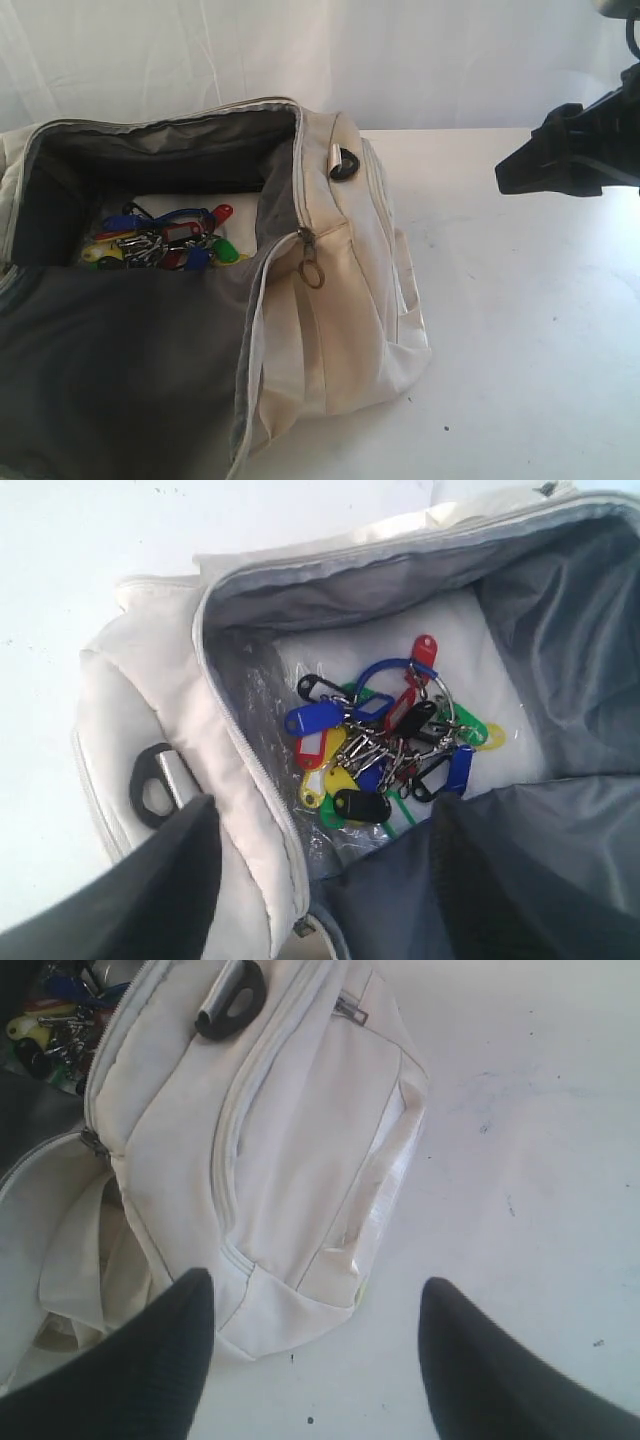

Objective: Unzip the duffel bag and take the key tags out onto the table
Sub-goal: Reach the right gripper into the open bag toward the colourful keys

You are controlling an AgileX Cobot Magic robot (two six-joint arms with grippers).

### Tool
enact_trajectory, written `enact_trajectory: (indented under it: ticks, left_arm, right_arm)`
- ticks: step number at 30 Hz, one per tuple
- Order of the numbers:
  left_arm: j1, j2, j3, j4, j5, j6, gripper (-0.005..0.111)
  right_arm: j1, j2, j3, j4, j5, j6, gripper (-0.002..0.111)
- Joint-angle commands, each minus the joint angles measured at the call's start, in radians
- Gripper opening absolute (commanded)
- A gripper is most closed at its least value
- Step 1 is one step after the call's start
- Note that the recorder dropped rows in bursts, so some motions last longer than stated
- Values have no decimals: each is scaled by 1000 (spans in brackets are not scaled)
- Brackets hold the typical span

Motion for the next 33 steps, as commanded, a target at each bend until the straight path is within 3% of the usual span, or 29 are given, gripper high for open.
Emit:
enact_trajectory:
  ticks: [1,4,8,16,21,27,30,32,33]
  left_arm:
    - [-4,-101,-5,-21,86,-34,55]
    - [-4,-192,58,-58,134,-16,35]
    - [-4,-370,219,-63,75,16,1]
    - [-4,-798,630,-63,-139,28,0]
    - [-44,-903,884,-63,-208,55,0]
    - [-190,-948,1020,-40,-296,141,0]
    - [-242,-1058,1022,82,-389,-1,0]
    - [-262,-1152,1046,211,-447,-140,0]
    - [-275,-1201,1067,271,-467,-201,0]
  right_arm:
    - [-7,-7,4,76,-2,-74,57]
    - [-7,-7,4,191,2,-156,56]
    - [29,-7,-25,224,-6,-157,43]
    - [313,53,-143,232,-111,-157,29]
    - [495,255,-290,170,-144,-147,21]
    - [550,566,-526,63,-166,-2,21]
    - [549,740,-671,60,-117,43,22]
    - [549,866,-791,49,-90,84,28]
    - [549,953,-870,13,-88,142,37]
